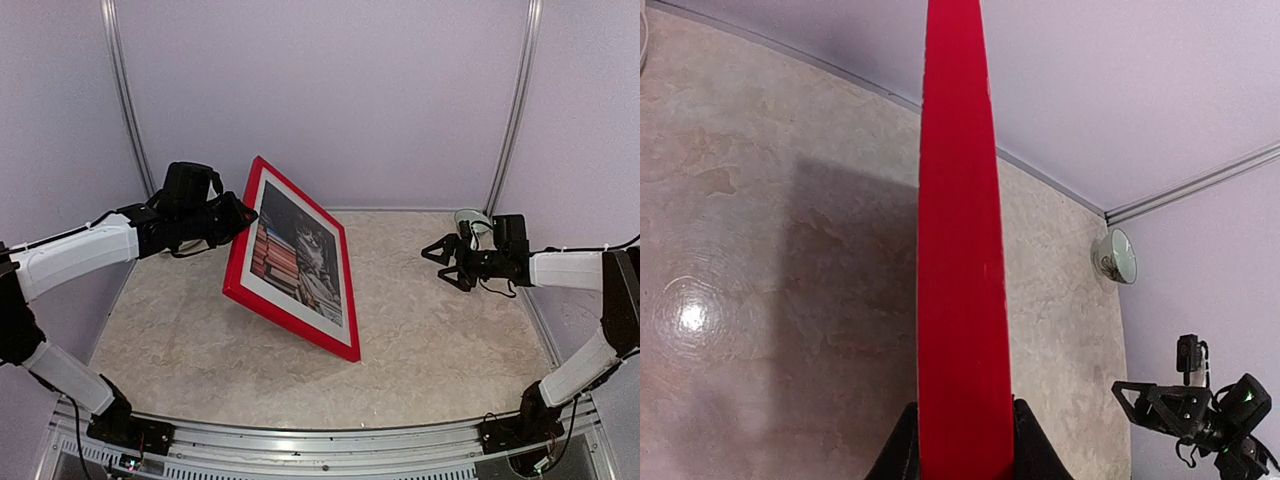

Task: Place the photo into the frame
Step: Turn over the photo frame.

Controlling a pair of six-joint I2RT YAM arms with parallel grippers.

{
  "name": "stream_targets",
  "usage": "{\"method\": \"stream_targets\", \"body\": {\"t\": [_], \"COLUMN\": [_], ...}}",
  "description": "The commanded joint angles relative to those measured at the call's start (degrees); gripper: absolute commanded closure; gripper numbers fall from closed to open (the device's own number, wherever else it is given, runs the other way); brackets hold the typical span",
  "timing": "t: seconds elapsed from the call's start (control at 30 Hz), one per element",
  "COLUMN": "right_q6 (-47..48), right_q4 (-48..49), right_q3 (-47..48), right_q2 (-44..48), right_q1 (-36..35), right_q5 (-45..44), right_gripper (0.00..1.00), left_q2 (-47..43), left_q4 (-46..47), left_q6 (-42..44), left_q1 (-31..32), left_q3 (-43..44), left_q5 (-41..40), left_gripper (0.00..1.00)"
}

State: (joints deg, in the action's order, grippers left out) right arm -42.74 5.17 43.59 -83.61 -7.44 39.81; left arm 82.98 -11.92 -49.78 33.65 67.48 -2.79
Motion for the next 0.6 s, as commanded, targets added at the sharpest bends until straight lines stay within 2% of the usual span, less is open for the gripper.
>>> {"method": "stream_targets", "body": {"t": [0.0, 0.37, 0.57], "right_q6": [-0.3, -0.5, -1.2], "right_q4": [2.9, 6.2, 9.5], "right_q3": [-0.4, -0.6, -0.8], "right_q2": [-2.1, -5.9, -10.3], "right_q1": [-1.7, -2.6, -3.0], "right_q5": [-0.9, -2.4, -1.9], "right_gripper": [0.01, 0.01, 0.01], "left_q2": [2.3, 7.9, 10.4], "left_q4": [7.7, 18.2, 20.7], "left_q6": [5.3, 2.6, 2.2], "left_q1": [-0.2, -0.1, 0.7], "left_q3": [-2.1, -8.0, -9.8], "left_q5": [0.7, 5.1, 5.4], "left_gripper": [0.95, 0.93, 0.91]}}
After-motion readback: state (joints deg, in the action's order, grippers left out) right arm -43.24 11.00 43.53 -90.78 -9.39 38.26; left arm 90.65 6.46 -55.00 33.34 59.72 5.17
